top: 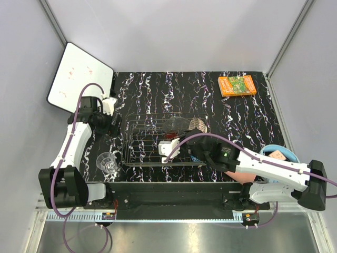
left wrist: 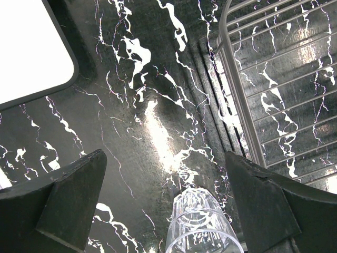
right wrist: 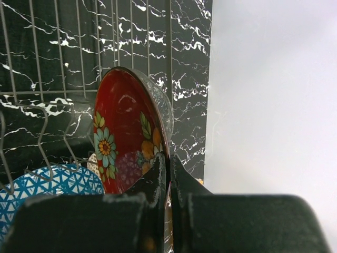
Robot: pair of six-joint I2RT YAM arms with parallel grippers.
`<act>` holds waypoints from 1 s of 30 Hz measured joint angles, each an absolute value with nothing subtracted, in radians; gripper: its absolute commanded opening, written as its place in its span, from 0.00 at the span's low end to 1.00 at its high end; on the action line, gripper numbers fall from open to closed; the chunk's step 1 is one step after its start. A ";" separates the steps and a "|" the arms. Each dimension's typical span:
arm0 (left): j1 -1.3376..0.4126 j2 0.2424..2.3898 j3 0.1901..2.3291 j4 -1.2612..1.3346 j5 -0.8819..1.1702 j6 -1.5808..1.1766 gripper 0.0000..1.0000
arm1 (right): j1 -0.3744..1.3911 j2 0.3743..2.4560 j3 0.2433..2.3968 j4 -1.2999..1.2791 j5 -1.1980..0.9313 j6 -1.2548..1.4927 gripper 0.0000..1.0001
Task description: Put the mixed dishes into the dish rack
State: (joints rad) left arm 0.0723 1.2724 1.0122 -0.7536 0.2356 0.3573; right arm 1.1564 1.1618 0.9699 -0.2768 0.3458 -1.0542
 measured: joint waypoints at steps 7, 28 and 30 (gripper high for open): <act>0.074 1.272 1.003 -0.753 0.235 0.357 0.99 | 1.172 1.145 0.952 -0.291 0.327 -1.042 0.00; 0.080 1.272 1.003 -0.745 0.236 0.355 0.99 | 1.198 1.247 0.947 -0.347 0.297 -0.971 0.00; 0.080 1.271 1.002 -0.745 0.235 0.355 0.99 | 1.198 1.262 0.947 -0.338 0.298 -0.964 0.00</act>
State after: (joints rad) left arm 0.0795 1.2705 1.0023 -0.7448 0.2352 0.3550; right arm 1.1980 1.2617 0.9474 -0.3382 0.2981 -0.9638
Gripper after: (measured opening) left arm 0.988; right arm 0.019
